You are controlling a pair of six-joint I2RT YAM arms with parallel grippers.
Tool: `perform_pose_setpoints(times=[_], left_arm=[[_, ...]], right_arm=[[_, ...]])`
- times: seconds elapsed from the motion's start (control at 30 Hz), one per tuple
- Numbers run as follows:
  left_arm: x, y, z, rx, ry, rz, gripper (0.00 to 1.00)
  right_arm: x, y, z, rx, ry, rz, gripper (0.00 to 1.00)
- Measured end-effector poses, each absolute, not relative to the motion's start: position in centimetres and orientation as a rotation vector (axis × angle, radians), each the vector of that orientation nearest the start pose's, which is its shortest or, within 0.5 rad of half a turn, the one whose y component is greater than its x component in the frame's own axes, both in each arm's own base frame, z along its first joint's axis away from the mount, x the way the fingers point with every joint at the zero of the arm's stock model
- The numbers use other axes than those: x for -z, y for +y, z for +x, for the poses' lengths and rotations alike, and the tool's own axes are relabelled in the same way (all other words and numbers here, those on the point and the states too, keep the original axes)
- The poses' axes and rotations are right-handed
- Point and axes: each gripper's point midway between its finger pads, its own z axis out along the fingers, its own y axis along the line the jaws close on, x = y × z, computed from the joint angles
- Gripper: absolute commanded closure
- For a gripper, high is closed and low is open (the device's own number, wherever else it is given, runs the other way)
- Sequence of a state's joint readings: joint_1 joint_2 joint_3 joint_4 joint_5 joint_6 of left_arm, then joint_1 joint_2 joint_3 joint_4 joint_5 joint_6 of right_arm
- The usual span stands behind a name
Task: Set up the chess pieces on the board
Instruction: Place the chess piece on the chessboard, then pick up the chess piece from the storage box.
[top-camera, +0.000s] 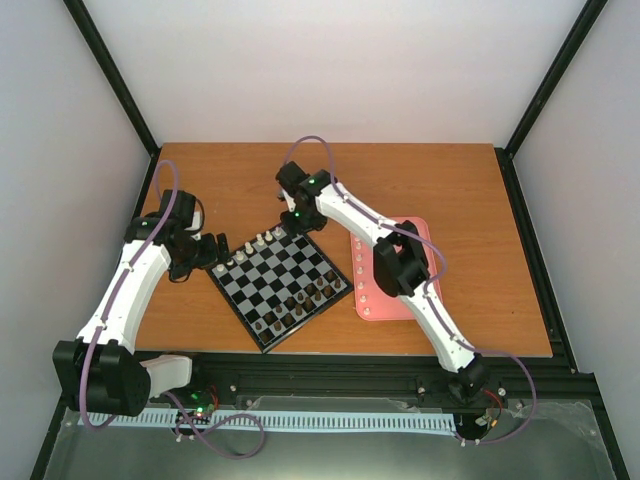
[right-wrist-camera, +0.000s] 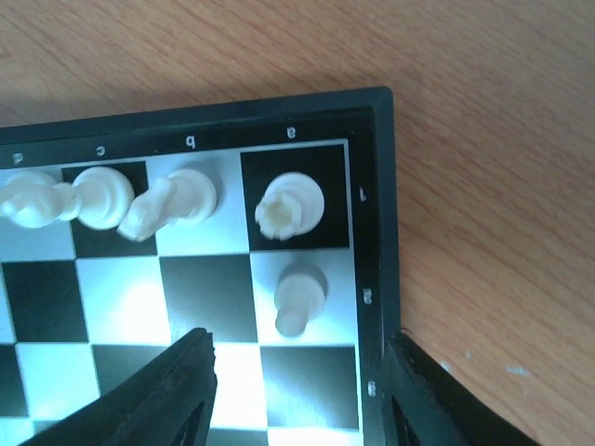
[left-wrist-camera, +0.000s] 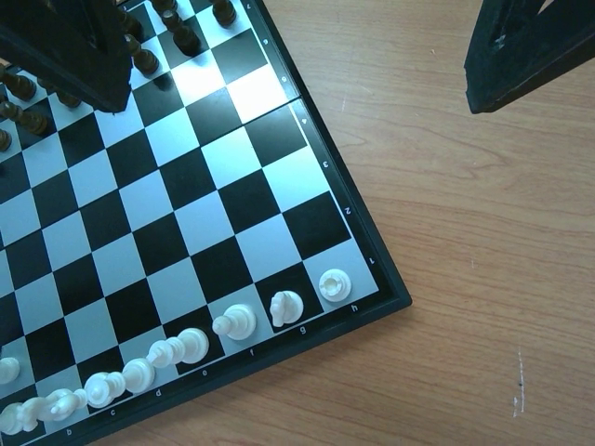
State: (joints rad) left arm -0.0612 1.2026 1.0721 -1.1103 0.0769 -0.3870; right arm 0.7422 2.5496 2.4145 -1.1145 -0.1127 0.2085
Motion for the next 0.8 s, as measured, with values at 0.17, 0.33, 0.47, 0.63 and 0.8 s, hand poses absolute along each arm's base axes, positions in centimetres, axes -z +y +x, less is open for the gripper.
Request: perform_pose_setpoints(times=[0.17, 0.33, 0.47, 0.63, 0.8], left_arm=[[-15.6, -2.9, 25.6, 0.216, 2.788, -0.439, 0.0], [-15.6, -3.0, 25.6, 0.22, 2.786, -0.438, 0.0], [-15.6, -3.0, 25.6, 0.223, 2.787, -0.438, 0.0], [-15.6, -3.0, 25.9, 0.222, 2.793, -0.439, 0.0], [-15.7, -3.1, 26.1, 0.227, 2.792, -0.438, 0.0]], right_arm=[[-8.6, 38.3, 39.7, -0.33, 2.746, -0.784, 0.45], [-13.3, 33.8, 38.4, -0.29, 2.718, -0.693, 0.46], [-13.7, 28.8, 40.2, -0.235, 2.744, -0.538, 0.5], [-8.4, 22.3, 41.3, -0.104, 2.887, -0.383, 0.54], [-5.4, 21.6, 40.9, -0.088, 2.955, -0.385, 0.55]])
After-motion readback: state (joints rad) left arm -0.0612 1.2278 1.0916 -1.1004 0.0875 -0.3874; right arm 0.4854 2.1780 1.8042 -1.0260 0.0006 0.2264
